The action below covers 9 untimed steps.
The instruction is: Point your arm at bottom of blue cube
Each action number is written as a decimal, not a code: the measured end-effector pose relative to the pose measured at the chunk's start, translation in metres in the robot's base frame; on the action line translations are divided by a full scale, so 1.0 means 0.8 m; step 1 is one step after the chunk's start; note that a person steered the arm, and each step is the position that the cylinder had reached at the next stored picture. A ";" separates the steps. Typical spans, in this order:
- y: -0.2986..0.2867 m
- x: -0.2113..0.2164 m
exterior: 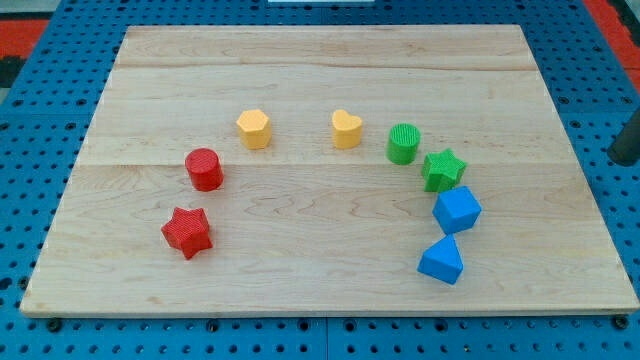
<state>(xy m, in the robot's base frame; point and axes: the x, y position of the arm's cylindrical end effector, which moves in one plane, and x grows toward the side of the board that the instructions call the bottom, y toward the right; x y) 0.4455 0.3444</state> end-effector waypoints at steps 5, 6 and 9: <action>-0.179 0.173; -0.228 0.185; -0.228 0.153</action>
<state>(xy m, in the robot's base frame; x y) 0.5676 0.1619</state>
